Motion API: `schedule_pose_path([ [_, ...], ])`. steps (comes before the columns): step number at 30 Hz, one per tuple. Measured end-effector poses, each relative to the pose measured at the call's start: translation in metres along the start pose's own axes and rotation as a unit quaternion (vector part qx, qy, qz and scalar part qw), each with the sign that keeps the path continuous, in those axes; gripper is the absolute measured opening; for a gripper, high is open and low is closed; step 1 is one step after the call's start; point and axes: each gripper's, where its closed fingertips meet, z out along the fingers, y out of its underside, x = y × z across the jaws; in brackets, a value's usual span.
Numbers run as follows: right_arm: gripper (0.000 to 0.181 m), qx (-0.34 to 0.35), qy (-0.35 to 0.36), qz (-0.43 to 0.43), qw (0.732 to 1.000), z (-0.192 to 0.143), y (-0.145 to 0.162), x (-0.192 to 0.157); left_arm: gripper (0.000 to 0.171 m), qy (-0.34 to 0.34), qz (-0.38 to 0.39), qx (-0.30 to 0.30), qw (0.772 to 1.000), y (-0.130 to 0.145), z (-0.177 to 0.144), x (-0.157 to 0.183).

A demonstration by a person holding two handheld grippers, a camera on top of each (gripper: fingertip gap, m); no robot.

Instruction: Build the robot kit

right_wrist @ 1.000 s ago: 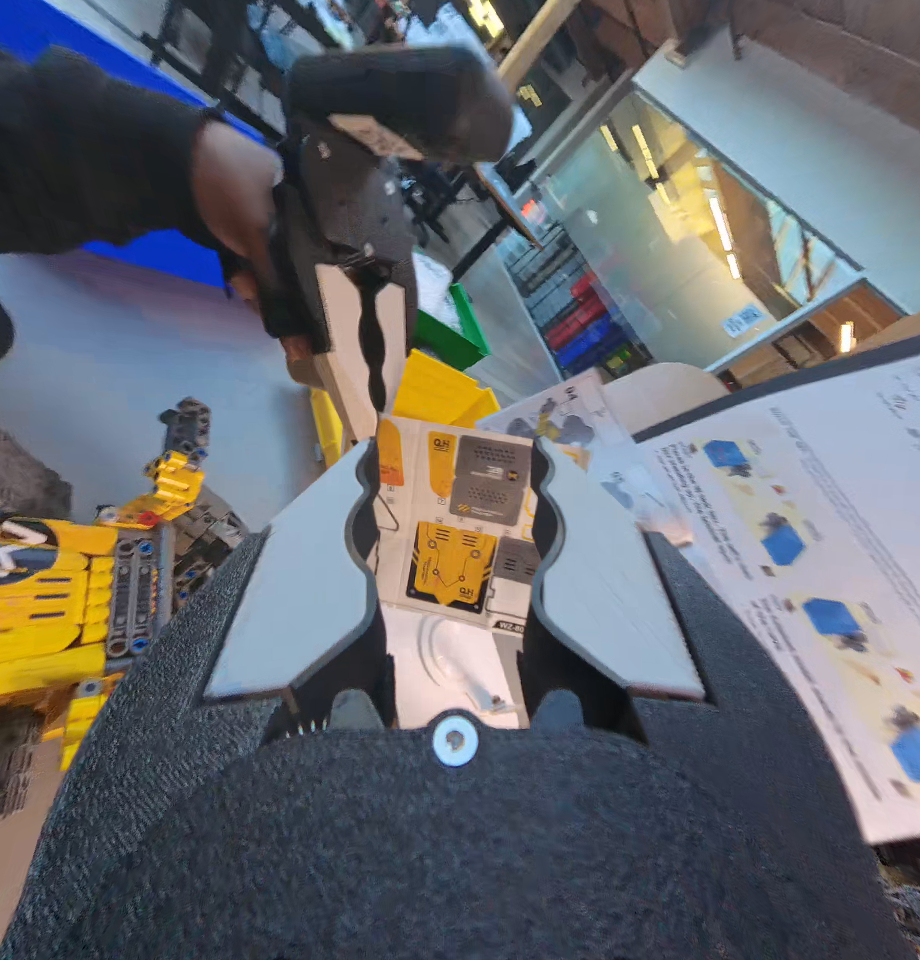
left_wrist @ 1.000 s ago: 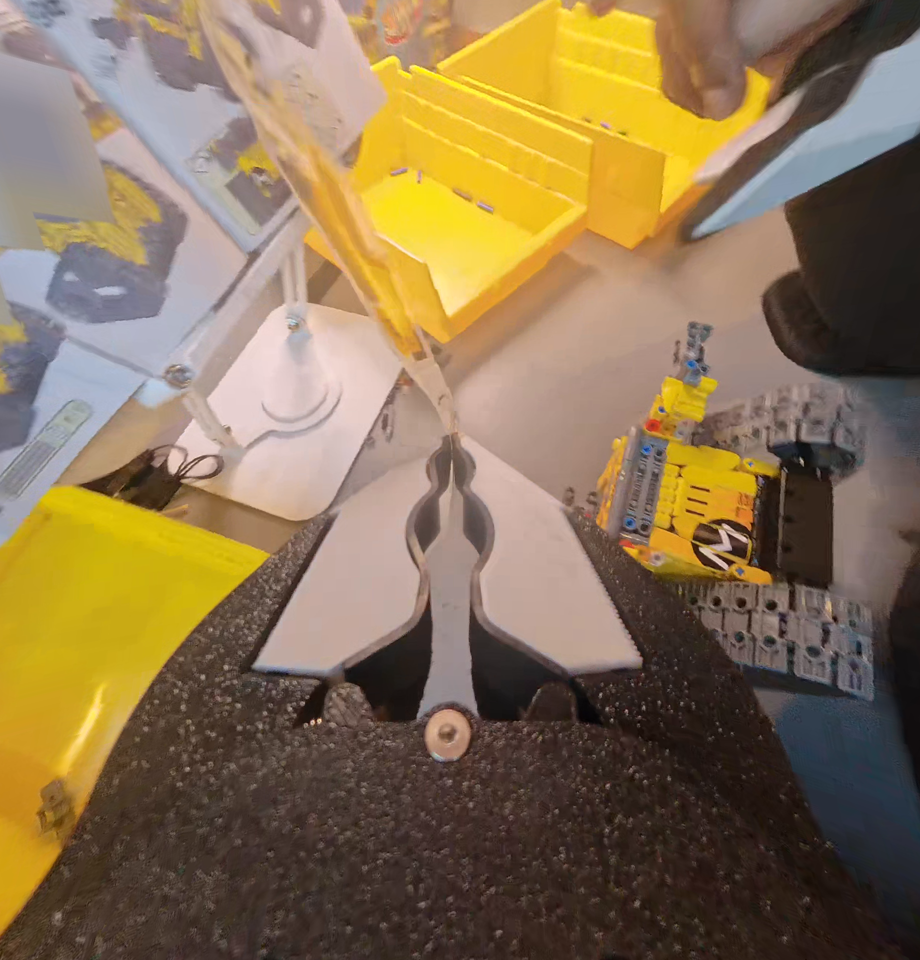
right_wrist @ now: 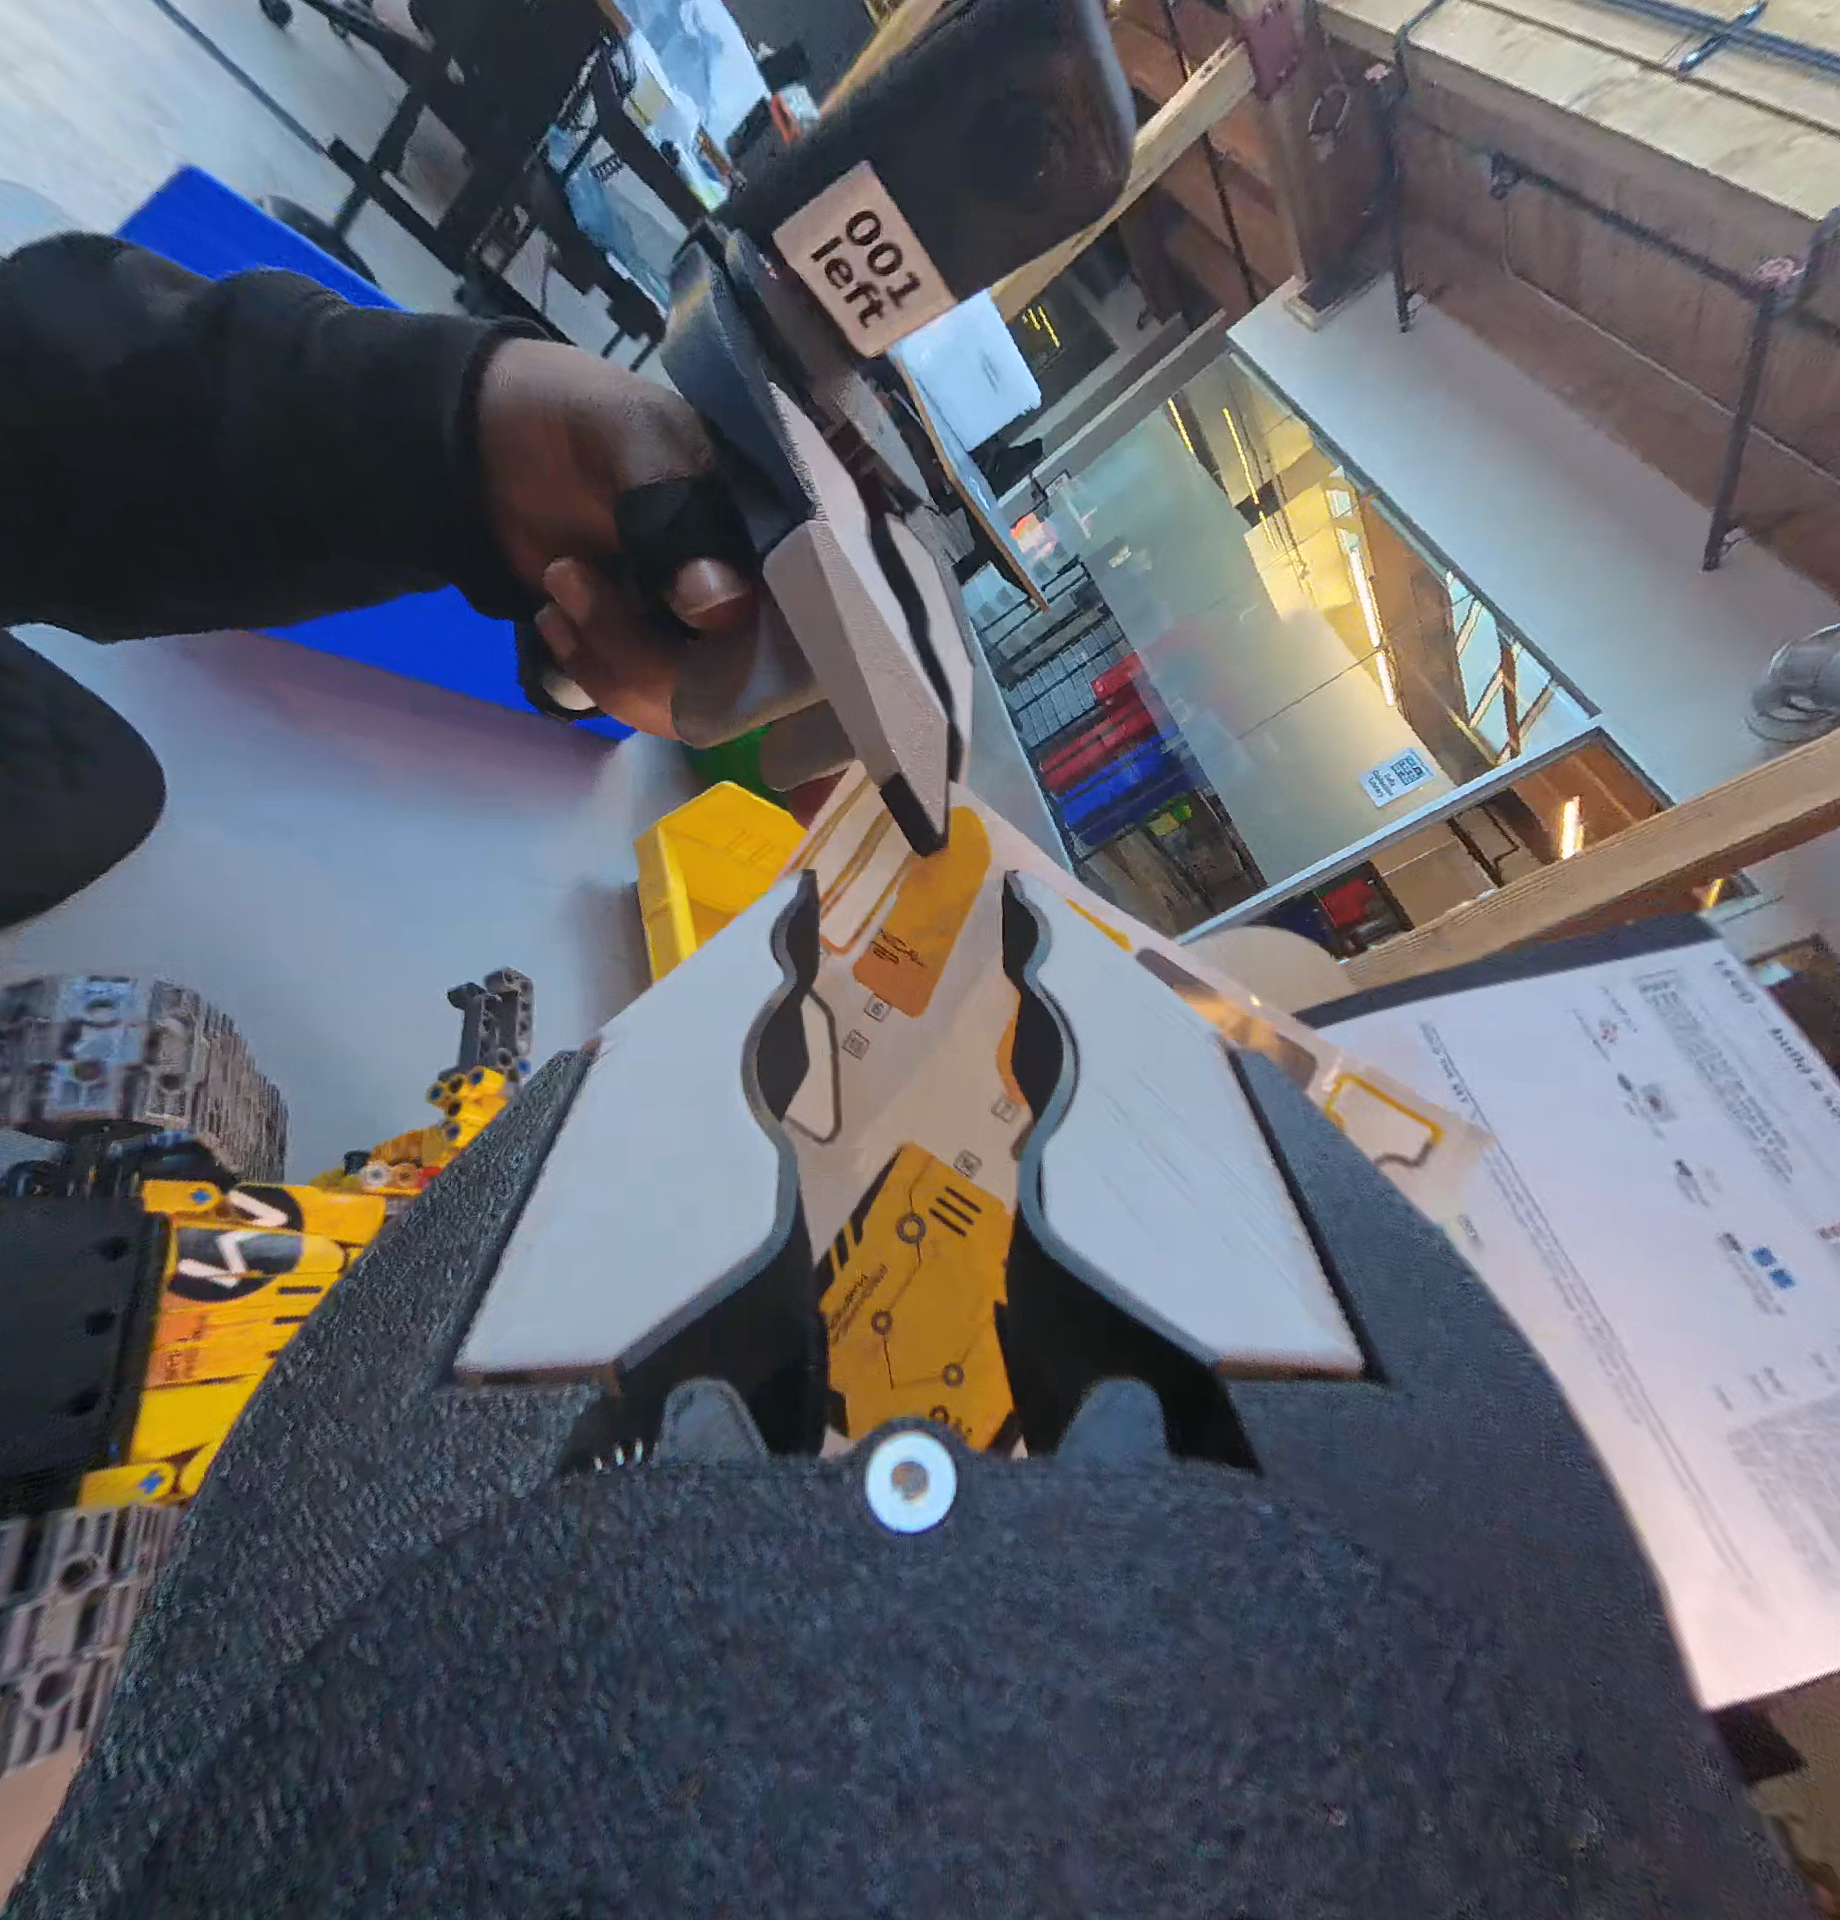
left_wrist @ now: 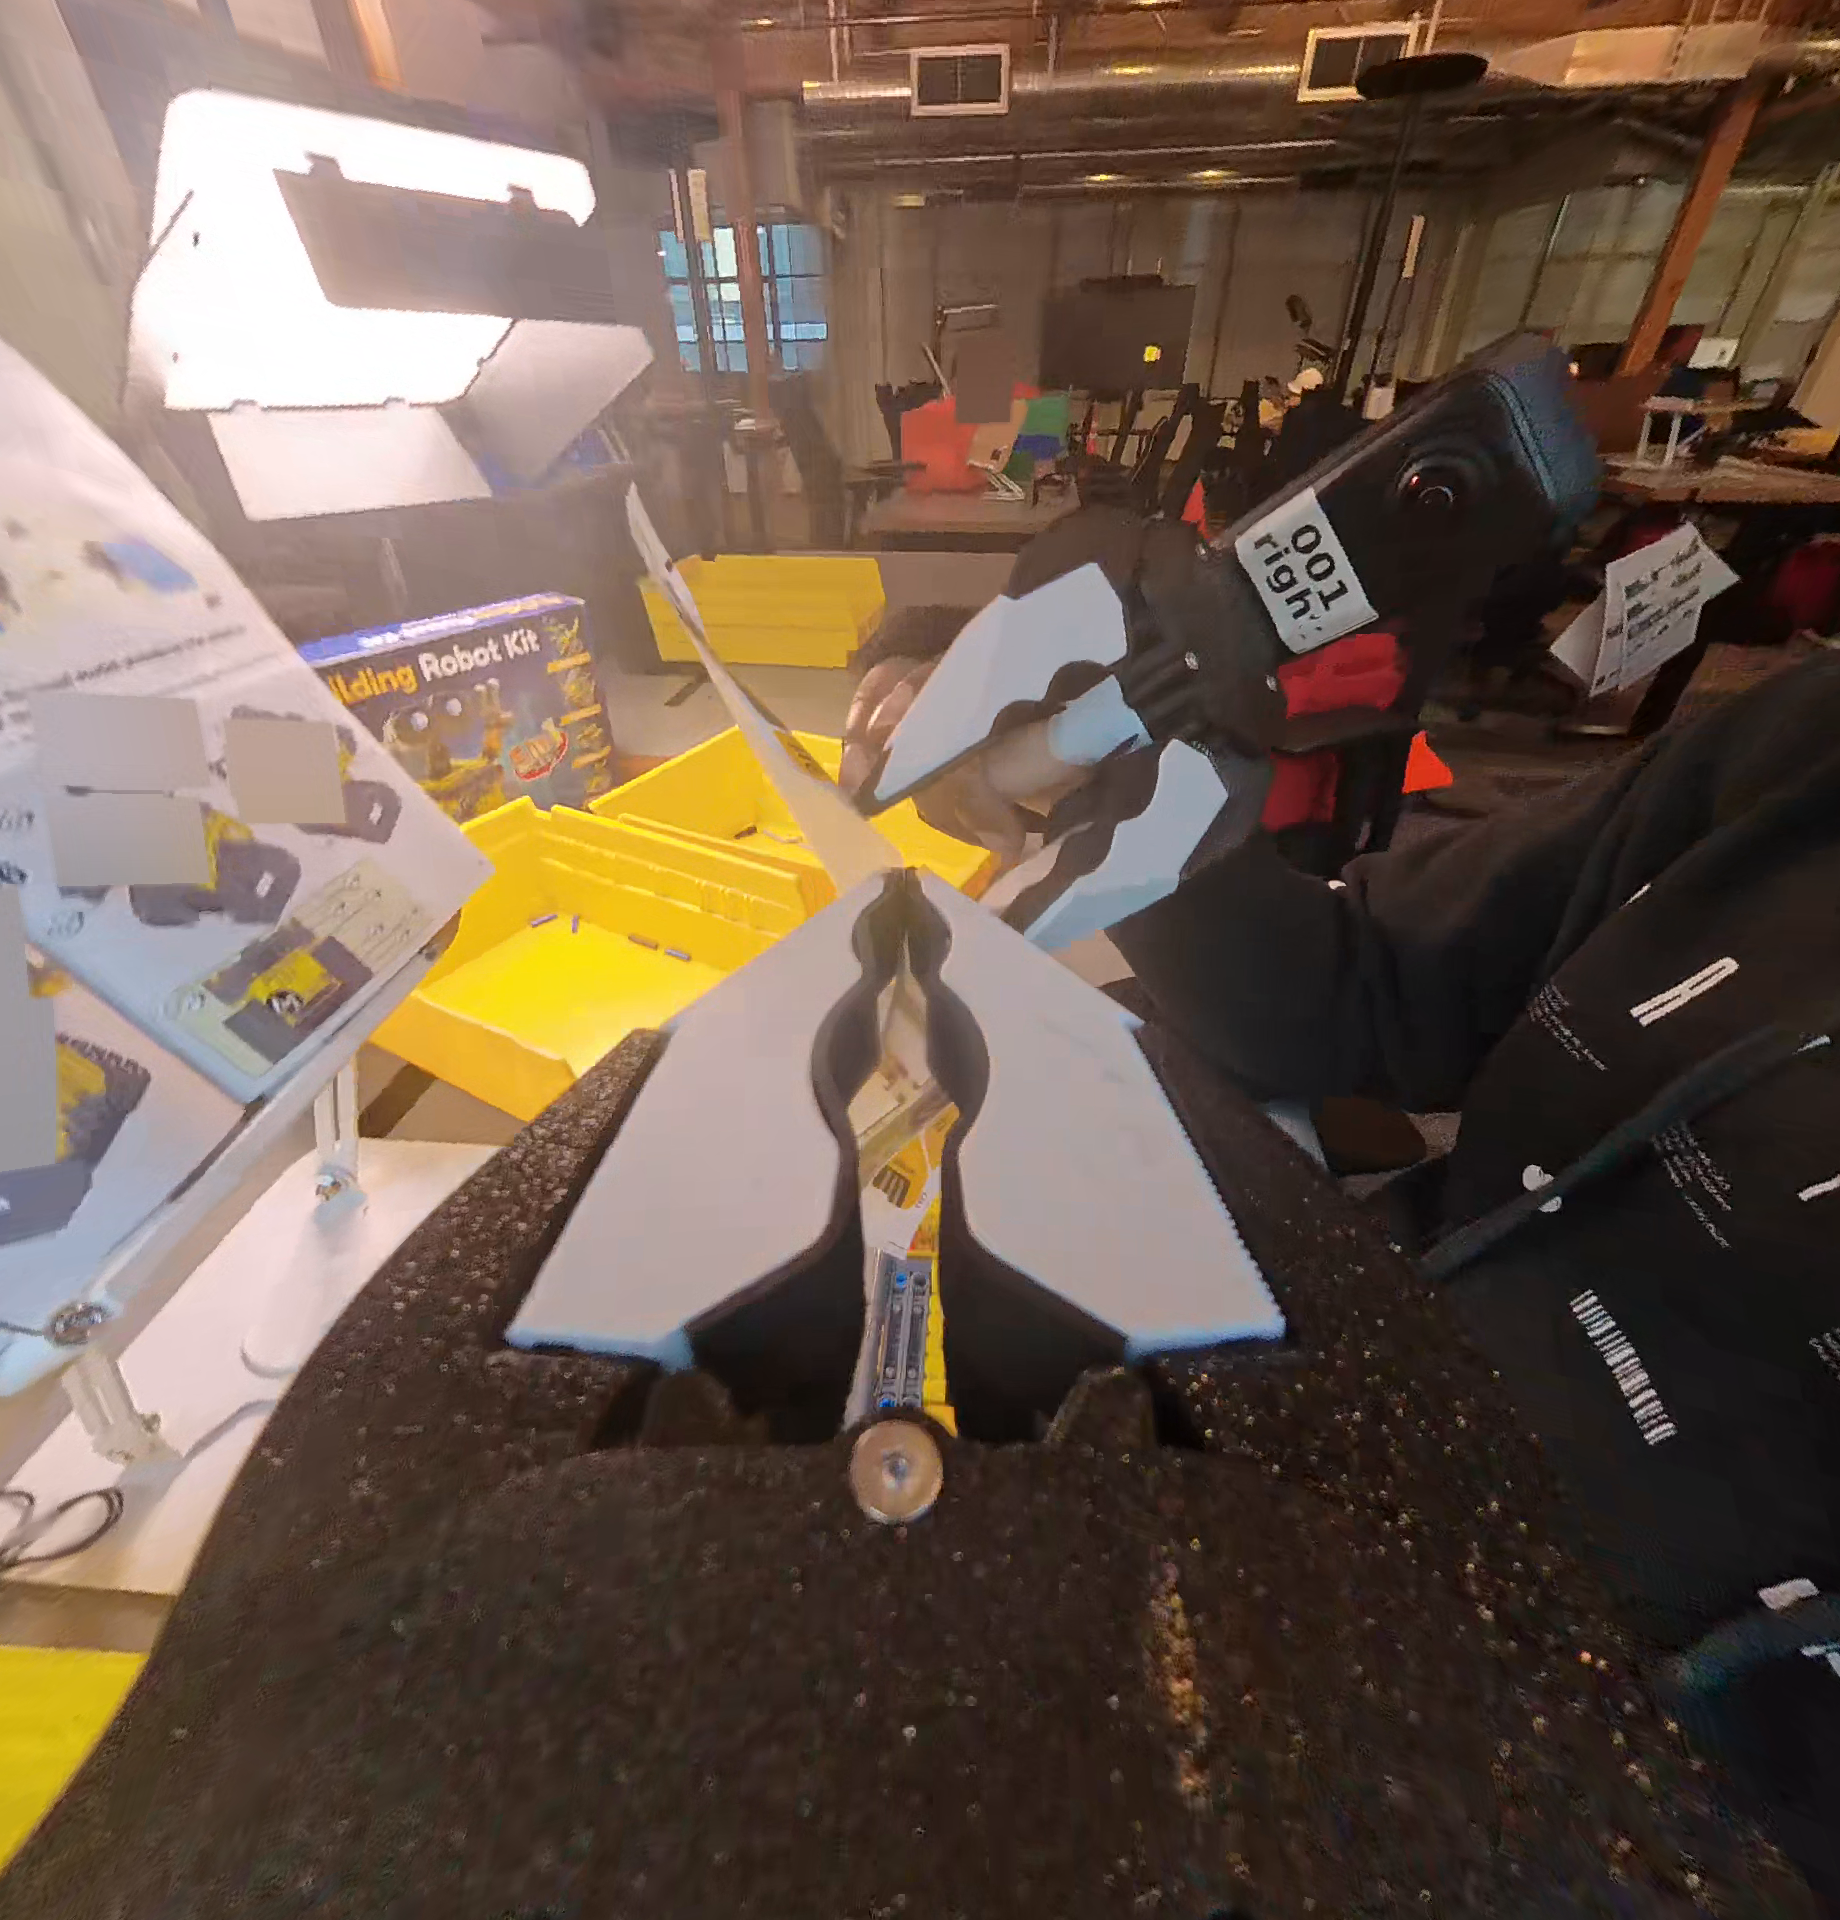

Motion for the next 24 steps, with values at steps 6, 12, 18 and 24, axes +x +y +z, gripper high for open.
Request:
schedule_pose_path([
  [6,0.035,0.053,0.014,0.004,0.998,-0.010,-0.049,0.000,0.000,0.025,0.064,0.031,0.997,-0.034,-0.006,0.036],
  [12,0.019,0.106,-0.030,0.055,0.992,-0.014,-0.042,-0.008,0.000,0.076,0.059,0.035,0.995,-0.017,-0.004,0.044],
  [18,0.012,0.134,-0.061,0.085,0.985,-0.026,-0.039,-0.008,0.005,0.118,0.041,0.056,0.991,-0.018,0.006,0.054],
  [24,0.011,0.135,-0.077,0.098,0.983,-0.042,-0.043,-0.008,0.000,0.121,0.056,0.071,0.989,-0.021,0.014,0.062],
])
